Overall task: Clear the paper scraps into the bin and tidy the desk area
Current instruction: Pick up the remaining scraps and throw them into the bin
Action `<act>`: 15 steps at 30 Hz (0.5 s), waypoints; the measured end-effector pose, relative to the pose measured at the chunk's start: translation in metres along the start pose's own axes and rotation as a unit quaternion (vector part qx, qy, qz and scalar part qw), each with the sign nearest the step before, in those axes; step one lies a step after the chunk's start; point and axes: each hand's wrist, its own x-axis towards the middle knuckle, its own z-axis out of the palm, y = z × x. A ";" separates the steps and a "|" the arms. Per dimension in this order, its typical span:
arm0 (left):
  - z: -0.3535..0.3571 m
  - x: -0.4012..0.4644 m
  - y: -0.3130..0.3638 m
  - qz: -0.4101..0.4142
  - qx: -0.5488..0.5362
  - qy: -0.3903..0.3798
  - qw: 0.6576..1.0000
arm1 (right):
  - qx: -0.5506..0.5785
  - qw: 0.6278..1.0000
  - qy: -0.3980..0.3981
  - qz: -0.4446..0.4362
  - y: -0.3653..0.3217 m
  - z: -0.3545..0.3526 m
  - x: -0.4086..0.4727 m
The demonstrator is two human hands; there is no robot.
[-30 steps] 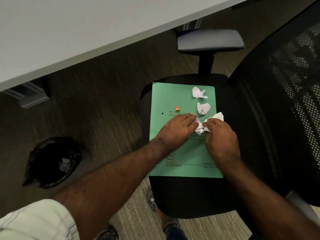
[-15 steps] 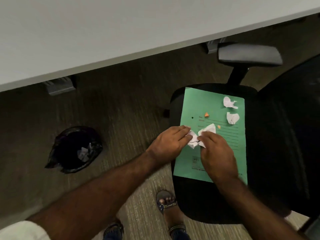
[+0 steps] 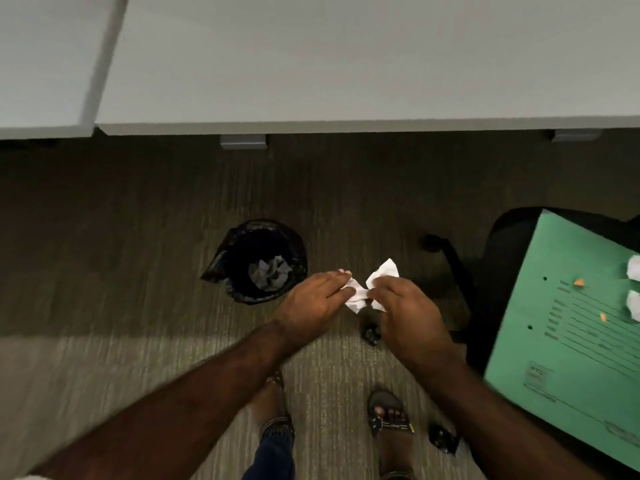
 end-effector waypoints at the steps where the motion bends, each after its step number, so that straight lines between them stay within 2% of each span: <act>1: -0.005 -0.011 -0.012 -0.014 0.007 -0.004 1.000 | 0.005 1.000 -0.005 -0.012 -0.013 0.007 0.009; 8: -0.027 -0.079 -0.091 -0.101 0.049 -0.016 0.994 | 0.021 0.994 -0.075 -0.078 -0.087 0.060 0.073; 15: -0.029 -0.115 -0.147 -0.223 0.011 -0.064 0.973 | 0.023 0.985 -0.140 -0.101 -0.116 0.114 0.117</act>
